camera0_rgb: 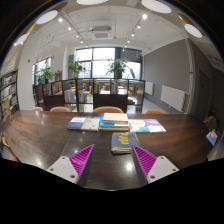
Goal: Fold towel
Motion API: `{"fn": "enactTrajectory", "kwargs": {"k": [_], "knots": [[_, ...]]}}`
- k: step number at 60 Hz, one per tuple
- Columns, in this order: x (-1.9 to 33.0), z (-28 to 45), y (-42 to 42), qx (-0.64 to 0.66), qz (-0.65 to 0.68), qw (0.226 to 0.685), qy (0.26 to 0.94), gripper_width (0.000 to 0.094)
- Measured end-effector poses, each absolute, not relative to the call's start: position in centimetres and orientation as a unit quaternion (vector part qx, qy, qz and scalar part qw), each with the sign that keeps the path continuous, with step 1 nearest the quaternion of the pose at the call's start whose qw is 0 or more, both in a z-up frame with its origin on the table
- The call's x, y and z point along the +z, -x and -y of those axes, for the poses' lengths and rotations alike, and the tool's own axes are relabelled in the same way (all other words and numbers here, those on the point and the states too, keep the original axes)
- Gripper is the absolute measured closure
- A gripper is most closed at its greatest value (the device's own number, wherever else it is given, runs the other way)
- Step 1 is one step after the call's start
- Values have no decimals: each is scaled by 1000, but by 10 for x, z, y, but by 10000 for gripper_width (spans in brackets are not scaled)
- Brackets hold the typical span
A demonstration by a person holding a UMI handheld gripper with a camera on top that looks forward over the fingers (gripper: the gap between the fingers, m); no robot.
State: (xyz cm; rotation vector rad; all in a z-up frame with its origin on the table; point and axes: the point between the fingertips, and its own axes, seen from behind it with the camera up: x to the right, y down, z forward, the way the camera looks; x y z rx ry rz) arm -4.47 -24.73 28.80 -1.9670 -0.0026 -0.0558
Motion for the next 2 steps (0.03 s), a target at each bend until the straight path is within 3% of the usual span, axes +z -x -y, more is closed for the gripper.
{"fn": "enactTrajectory", "kwargs": {"k": [2], "knots": [[287, 249, 45, -25, 2, 553, 833, 208]]}}
